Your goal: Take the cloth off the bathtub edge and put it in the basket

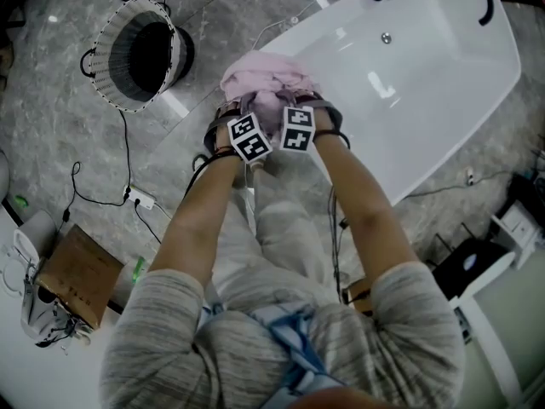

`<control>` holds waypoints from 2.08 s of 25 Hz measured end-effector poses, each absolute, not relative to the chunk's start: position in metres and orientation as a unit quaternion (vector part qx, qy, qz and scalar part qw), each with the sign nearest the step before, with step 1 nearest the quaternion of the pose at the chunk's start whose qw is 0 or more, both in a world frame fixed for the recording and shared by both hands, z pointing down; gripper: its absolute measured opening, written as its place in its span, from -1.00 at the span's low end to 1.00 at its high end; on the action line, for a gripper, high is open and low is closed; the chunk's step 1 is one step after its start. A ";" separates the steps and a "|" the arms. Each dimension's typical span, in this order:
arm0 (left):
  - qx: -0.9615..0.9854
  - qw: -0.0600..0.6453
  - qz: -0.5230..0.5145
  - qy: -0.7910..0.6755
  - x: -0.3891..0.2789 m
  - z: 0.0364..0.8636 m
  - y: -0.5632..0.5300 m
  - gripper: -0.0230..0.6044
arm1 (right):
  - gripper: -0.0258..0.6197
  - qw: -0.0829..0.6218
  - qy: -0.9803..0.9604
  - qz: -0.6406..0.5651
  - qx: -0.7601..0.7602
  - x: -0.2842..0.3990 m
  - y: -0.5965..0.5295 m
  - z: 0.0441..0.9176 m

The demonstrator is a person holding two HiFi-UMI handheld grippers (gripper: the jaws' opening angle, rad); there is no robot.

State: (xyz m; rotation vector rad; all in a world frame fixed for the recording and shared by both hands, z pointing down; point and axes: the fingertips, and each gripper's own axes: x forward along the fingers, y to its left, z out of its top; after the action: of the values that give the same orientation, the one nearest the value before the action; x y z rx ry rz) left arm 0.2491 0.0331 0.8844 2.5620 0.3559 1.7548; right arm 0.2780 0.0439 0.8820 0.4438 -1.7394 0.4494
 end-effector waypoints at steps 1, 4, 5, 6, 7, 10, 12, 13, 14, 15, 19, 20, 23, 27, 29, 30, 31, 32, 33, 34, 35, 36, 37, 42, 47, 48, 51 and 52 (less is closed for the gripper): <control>0.820 0.017 0.561 0.113 0.249 0.884 0.035 0.75 | 0.13 0.598 -0.750 0.197 0.203 0.278 0.045 0.880; 0.819 0.041 0.560 0.118 0.249 0.882 0.038 0.33 | -0.11 0.592 -0.747 0.201 0.227 0.278 0.050 0.875; 0.817 0.047 0.561 0.124 0.249 0.881 0.040 0.25 | -0.20 0.592 -0.746 0.200 0.231 0.278 0.052 0.873; 0.815 0.052 0.562 0.130 0.248 0.880 0.042 0.14 | -0.27 0.594 -0.744 0.199 0.233 0.277 0.055 0.872; 0.814 0.054 0.563 0.135 0.248 0.879 0.044 0.07 | -0.33 0.596 -0.741 0.199 0.235 0.277 0.057 0.871; 0.811 0.058 0.565 0.139 0.248 0.876 0.048 0.00 | -0.41 0.600 -0.735 0.206 0.240 0.277 0.060 0.869; 0.811 0.059 0.565 0.142 0.248 0.873 0.050 -0.08 | -0.46 0.600 -0.732 0.212 0.243 0.277 0.063 0.867; 0.811 0.059 0.564 0.145 0.247 0.871 0.053 -0.12 | -0.48 0.602 -0.730 0.215 0.243 0.277 0.067 0.866; 0.811 0.060 0.563 0.148 0.247 0.868 0.056 -0.17 | -0.49 0.603 -0.728 0.219 0.243 0.276 0.071 0.864; 0.811 0.060 0.562 0.152 0.245 0.865 0.059 -0.20 | -0.50 0.603 -0.727 0.223 0.243 0.276 0.075 0.861; 0.811 0.065 0.557 0.165 0.238 0.848 0.075 -0.31 | -0.51 0.597 -0.726 0.236 0.247 0.269 0.092 0.847; 0.813 0.066 0.555 0.167 0.236 0.843 0.078 -0.33 | -0.52 0.594 -0.726 0.240 0.250 0.268 0.095 0.842; 0.820 0.068 0.543 0.169 0.233 0.825 0.082 -0.36 | -0.53 0.581 -0.727 0.254 0.264 0.263 0.101 0.823; 0.837 0.071 0.520 0.157 0.228 0.795 0.078 -0.39 | -0.54 0.560 -0.728 0.258 0.301 0.259 0.096 0.793; 0.846 0.073 0.508 0.145 0.226 0.777 0.072 -0.41 | -0.54 0.548 -0.728 0.253 0.324 0.258 0.089 0.776; 0.851 0.072 0.501 0.140 0.226 0.768 0.068 -0.42 | -0.54 0.542 -0.730 0.250 0.334 0.256 0.084 0.767; 0.856 0.069 0.494 0.134 0.226 0.759 0.063 -0.42 | -0.55 0.536 -0.731 0.245 0.343 0.255 0.079 0.757; 0.861 0.067 0.487 0.127 0.225 0.749 0.058 -0.43 | -0.55 0.531 -0.732 0.241 0.352 0.253 0.074 0.747; 0.866 0.065 0.480 0.121 0.224 0.740 0.053 -0.43 | -0.55 0.526 -0.733 0.237 0.360 0.252 0.070 0.738; 0.871 0.062 0.473 0.114 0.223 0.730 0.049 -0.43 | -0.55 0.521 -0.734 0.232 0.369 0.251 0.065 0.728; 0.876 0.059 0.466 0.107 0.222 0.720 0.044 -0.43 | -0.55 0.515 -0.735 0.227 0.378 0.250 0.061 0.719; 0.881 0.056 0.459 0.100 0.220 0.710 0.040 -0.43 | -0.55 0.510 -0.736 0.222 0.385 0.249 0.056 0.709; 0.886 0.053 0.452 0.094 0.219 0.701 0.036 -0.43 | -0.55 0.504 -0.738 0.217 0.392 0.247 0.052 0.699; 0.901 0.034 0.428 0.060 0.206 0.653 0.017 -0.43 | -0.55 0.478 -0.752 0.192 0.411 0.233 0.033 0.654; 0.910 0.021 0.414 0.022 0.190 0.608 0.001 -0.43 | -0.55 0.454 -0.768 0.160 0.423 0.216 0.015 0.610; 0.912 0.017 0.410 0.015 0.188 0.598 -0.005 -0.43 | -0.55 0.450 -0.769 0.154 0.428 0.215 0.009 0.601; 0.913 0.004 0.407 -0.001 0.179 0.575 -0.018 -0.43 | -0.55 0.440 -0.769 0.143 0.440 0.206 -0.004 0.578; 0.913 0.001 0.407 -0.005 0.174 0.568 -0.021 -0.43 | -0.55 0.436 -0.772 0.139 0.442 0.202 -0.007 0.571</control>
State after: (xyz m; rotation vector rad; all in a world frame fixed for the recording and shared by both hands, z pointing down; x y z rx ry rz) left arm 0.1743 -0.0209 0.5682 2.8671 -0.0169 1.2790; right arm 0.2019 -0.0068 0.5714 1.0990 -1.9198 0.3464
